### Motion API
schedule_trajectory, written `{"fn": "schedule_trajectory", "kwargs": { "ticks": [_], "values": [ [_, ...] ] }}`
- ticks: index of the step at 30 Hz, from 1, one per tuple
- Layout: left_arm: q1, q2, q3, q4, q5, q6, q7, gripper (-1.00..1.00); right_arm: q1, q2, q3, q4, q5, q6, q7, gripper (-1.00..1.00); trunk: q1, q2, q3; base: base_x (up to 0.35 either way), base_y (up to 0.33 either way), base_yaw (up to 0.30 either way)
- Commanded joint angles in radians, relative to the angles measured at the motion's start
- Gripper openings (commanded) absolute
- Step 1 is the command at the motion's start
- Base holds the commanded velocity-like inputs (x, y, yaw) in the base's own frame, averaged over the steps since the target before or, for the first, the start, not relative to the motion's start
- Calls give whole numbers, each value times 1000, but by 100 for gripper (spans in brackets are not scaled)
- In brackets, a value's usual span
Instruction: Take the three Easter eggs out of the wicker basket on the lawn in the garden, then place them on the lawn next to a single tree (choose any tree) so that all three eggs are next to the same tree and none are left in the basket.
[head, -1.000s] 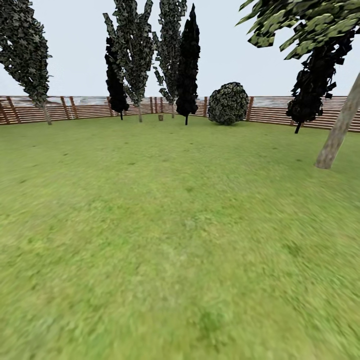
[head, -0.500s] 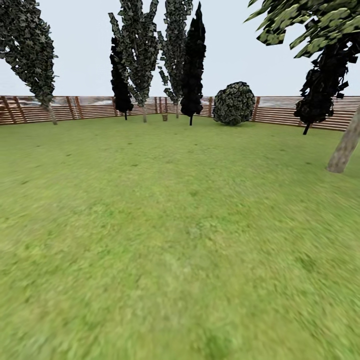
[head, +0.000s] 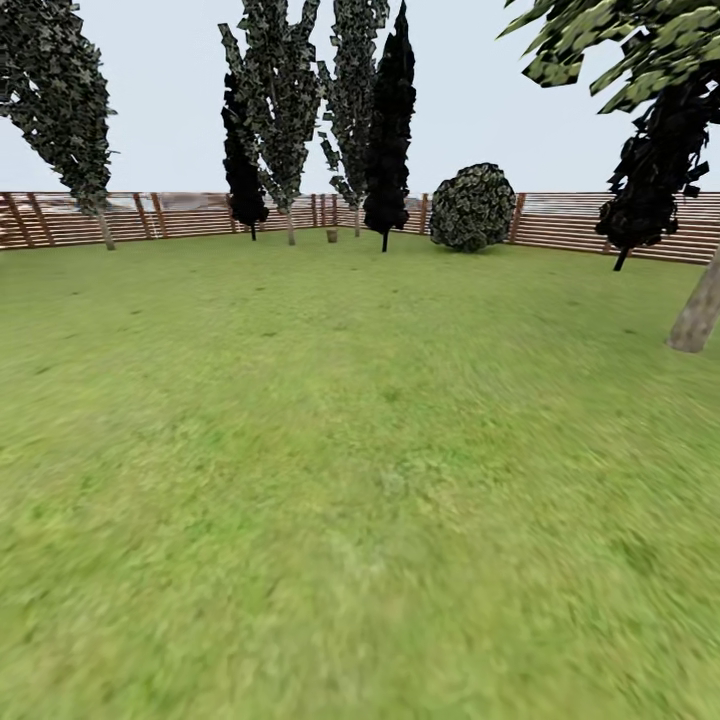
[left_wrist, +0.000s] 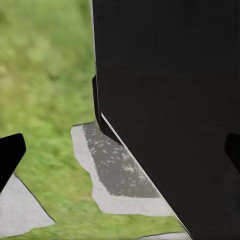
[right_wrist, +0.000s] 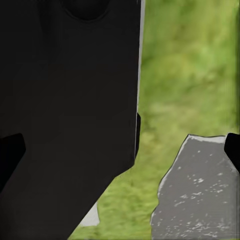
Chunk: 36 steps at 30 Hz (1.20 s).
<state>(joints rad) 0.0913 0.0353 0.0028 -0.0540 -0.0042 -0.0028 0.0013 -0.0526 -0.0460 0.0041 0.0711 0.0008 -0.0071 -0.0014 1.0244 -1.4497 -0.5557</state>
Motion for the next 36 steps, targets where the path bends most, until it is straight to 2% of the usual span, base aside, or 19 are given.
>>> {"fn": "schedule_trajectory", "kwargs": {
  "ticks": [1, 6, 19, 30, 36],
  "values": [
    [1, 0, 0, -2, 0, 0, 0, 100, -1, 0, -1, 2, -2, -1, 0, 100, 1, 0, -1, 330, 0, 179],
    [1, 0, 0, -2, 0, 0, 0, 100, -1, 0, 0, 2, -1, -1, -1, 100, 1, 0, -1, 330, 0, 181],
    [1, 0, 0, -2, 0, 0, 0, 100, -2, 0, 0, 2, 0, -1, 0, 100, 1, 0, -1, 330, 0, 24],
    [1, 0, 0, -2, 0, 0, 0, 100, -2, 0, -1, 2, -3, -1, 0, 100, 1, 0, -1, 330, 0, 216],
    [1, 0, 0, -2, 0, 0, 0, 100, -2, 0, 0, 2, 1, -2, 0, 100, 1, 0, -1, 330, 0, 45]
  ]
}}
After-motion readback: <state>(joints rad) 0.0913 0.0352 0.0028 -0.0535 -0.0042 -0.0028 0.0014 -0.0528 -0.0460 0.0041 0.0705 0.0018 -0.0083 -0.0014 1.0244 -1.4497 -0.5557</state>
